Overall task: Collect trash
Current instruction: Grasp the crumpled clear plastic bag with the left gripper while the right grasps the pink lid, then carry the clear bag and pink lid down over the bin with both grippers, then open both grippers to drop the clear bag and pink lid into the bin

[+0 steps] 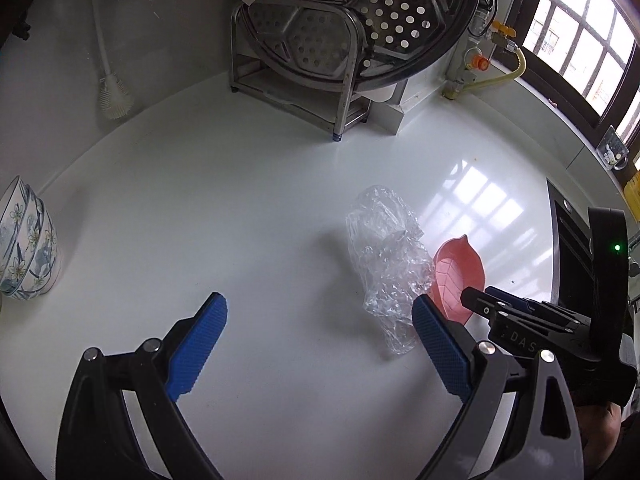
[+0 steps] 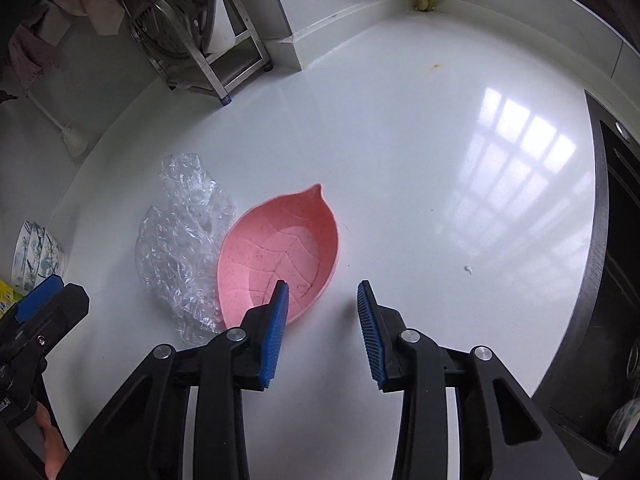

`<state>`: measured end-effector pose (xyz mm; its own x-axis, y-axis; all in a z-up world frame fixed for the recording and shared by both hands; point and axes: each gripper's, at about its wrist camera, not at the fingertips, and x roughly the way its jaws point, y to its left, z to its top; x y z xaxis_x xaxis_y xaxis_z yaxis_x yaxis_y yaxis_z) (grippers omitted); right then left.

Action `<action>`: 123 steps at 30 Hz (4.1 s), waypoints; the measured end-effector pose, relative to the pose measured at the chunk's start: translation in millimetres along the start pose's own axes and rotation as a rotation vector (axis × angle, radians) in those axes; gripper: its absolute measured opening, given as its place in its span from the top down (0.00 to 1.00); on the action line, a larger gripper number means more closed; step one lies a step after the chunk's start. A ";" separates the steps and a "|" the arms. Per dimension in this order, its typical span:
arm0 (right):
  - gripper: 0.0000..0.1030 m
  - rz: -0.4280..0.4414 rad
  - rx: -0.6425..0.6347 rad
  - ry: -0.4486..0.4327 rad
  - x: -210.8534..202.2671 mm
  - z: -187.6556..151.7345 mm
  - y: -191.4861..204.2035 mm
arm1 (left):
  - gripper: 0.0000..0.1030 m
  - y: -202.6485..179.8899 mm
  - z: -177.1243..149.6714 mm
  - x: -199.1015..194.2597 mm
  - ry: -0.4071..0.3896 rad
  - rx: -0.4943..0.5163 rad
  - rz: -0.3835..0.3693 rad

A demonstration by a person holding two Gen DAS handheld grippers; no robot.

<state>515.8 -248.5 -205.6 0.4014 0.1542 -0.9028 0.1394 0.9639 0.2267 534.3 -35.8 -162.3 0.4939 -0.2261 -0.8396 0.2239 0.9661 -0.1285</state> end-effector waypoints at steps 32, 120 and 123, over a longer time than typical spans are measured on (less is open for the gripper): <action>0.97 0.041 0.122 -0.087 -24.4 -3.1 -50.5 | 0.76 -40.5 6.1 75.2 0.121 0.057 -0.070; 0.81 0.032 0.208 0.213 193.2 -468.0 -220.1 | 0.38 -118.1 -472.7 168.0 0.297 0.139 -0.016; 0.80 0.044 0.220 0.204 166.4 -470.3 -217.0 | 0.38 -126.4 -463.3 146.4 0.291 0.142 -0.008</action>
<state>126.7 -330.0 -576.8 0.2246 0.2569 -0.9400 0.3279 0.8885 0.3211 189.0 -133.4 -513.5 0.2351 -0.1692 -0.9571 0.3518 0.9328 -0.0785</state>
